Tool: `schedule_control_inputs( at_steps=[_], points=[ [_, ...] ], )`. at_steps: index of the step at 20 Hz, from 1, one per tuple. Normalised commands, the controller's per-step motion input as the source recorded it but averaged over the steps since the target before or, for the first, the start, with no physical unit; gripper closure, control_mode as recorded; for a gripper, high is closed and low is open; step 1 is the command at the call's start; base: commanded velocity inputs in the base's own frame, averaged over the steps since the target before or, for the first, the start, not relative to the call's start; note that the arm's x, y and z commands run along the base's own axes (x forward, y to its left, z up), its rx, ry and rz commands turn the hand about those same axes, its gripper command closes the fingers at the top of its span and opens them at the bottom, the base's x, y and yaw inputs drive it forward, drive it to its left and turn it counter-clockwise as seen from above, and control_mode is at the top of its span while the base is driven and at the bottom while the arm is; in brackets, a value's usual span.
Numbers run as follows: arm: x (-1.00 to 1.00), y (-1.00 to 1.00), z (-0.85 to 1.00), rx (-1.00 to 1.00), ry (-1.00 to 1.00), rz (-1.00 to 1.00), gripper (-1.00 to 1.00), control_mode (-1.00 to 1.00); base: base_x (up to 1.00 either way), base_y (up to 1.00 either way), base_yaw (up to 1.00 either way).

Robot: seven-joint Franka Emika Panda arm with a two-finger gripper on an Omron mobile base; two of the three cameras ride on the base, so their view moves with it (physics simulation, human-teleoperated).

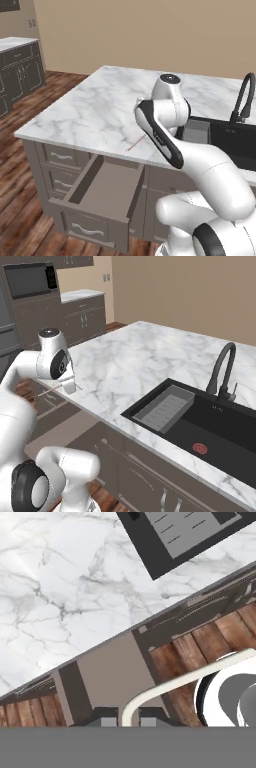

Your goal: Take a straw from the drawer in front and place it inside the glass cup on the dining counter.

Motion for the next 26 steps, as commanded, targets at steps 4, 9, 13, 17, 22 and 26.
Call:
schedule_control_inputs(
  at_steps=[4, 9, 13, 17, 22, 26],
  points=[
    [0.0, -0.2, 0.0, -0.07, 0.0, 0.0, 1.0, -1.0, 0.0, 0.0, 0.0],
    [-0.02, -0.07, 0.0, -0.03, 0.0, 0.0, 1.0, 1.0, -0.5, -0.26, -0.01],
    [0.0, 0.0, 0.0, 0.0, 0.0, 0.0, 1.0, 1.0, -1.0, -0.66, -0.05],
    [0.0, 0.0, 0.0, 0.0, 0.0, 0.0, 1.0, 1.0, -0.62, -0.85, -0.07],
    [0.0, 0.0, 0.0, 0.0, 0.0, 0.0, 1.0, 1.0, -0.23, -1.0, -0.27],
    [0.0, 0.0, 0.0, 0.0, 0.0, 0.0, 1.0, 1.0, -0.13, -1.0, -0.53]
  ],
)
